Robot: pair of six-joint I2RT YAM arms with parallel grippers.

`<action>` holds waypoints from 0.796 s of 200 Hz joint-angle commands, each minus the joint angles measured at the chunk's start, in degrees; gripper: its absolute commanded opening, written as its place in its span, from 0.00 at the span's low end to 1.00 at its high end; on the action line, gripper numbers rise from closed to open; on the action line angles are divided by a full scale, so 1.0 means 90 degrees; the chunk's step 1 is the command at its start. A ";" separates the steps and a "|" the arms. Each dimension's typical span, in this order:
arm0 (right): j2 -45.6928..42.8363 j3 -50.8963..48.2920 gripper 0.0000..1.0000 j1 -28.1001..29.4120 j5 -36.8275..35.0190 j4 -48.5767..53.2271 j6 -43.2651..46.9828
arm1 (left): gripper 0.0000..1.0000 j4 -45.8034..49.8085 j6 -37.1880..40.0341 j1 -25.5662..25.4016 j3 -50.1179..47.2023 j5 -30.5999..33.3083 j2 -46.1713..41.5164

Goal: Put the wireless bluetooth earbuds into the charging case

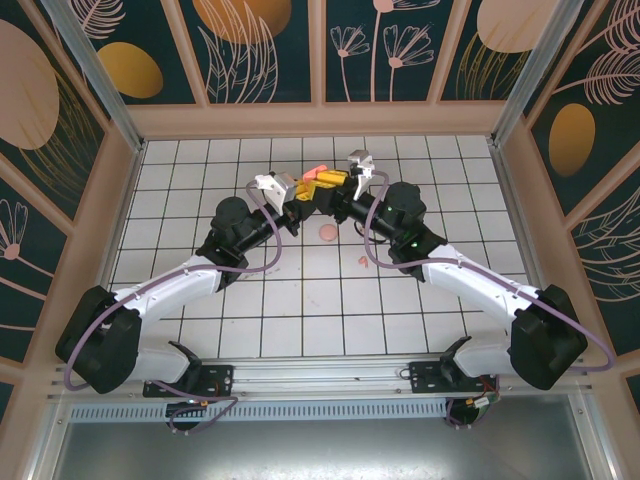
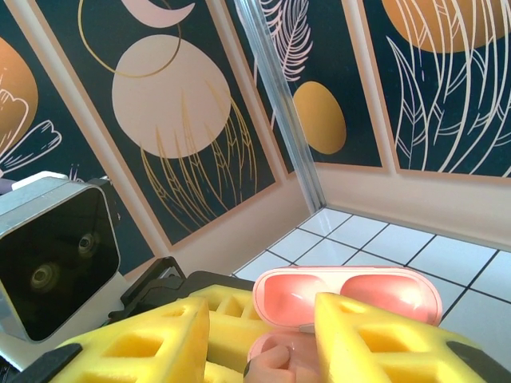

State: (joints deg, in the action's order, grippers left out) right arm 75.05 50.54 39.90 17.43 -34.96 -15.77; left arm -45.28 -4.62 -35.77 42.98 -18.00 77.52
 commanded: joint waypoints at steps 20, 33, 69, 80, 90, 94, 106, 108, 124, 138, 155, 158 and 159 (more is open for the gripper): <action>-0.0066 0.0153 0.56 -0.0047 -0.0172 0.0292 -0.0193 | 0.00 -0.0604 -0.0106 -0.0039 0.0249 -0.0227 -0.0082; -0.0138 0.0182 0.64 -0.0080 -0.0110 0.0272 -0.0299 | 0.00 -0.0623 -0.0119 -0.0038 0.0226 -0.0219 -0.0071; -0.0418 0.0497 0.76 -0.0139 -0.0008 0.0570 -0.0391 | 0.00 -0.0888 -0.0198 -0.0031 0.0031 -0.0190 -0.0025; -0.0552 0.0572 0.78 -0.0168 -0.0012 0.0686 -0.0438 | 0.00 -0.0933 -0.0210 -0.0035 -0.0011 -0.0178 -0.0019; -0.0712 0.0617 0.80 -0.0207 -0.0041 0.0778 -0.0512 | 0.00 -0.0969 -0.0209 -0.0038 -0.0056 -0.0159 -0.0022; -0.0777 0.0626 0.80 -0.0222 -0.0056 0.0820 -0.0538 | 0.00 -0.0975 -0.0211 -0.0033 -0.0081 -0.0156 -0.0030; -0.0985 0.0668 0.82 -0.0258 -0.0121 0.0962 -0.0633 | 0.00 -0.1013 -0.0199 -0.0037 -0.0140 -0.0139 -0.0054; -0.1022 0.0672 0.82 -0.0262 -0.0126 0.0988 -0.0651 | 0.00 -0.1026 -0.0192 -0.0034 -0.0150 -0.0139 -0.0055; -0.1277 0.0716 0.83 -0.0311 -0.0249 0.1215 -0.0775 | 0.00 -0.1092 -0.0199 -0.0037 -0.0228 -0.0120 -0.0080; -0.1411 0.0795 0.83 -0.0342 -0.0324 0.1492 -0.0862 | 0.00 -0.1084 -0.0199 -0.0036 -0.0272 -0.0109 -0.0107; -0.1457 0.0884 0.83 -0.0359 -0.0430 0.1884 -0.0986 | 0.00 -0.1063 -0.0218 -0.0030 -0.0308 -0.0090 -0.0147; -0.1452 0.0912 0.83 -0.0360 -0.0462 0.1996 -0.1008 | 0.00 -0.1058 -0.0219 -0.0038 -0.0320 -0.0090 -0.0155; -0.1453 0.0914 0.83 -0.0355 -0.0467 0.2022 -0.1015 | 0.00 -0.1061 -0.0219 -0.0039 -0.0316 -0.0085 -0.0160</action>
State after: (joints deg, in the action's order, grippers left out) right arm 62.89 56.03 37.10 15.40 -22.70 -22.11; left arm -51.40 -5.69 -35.79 40.84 -18.68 77.49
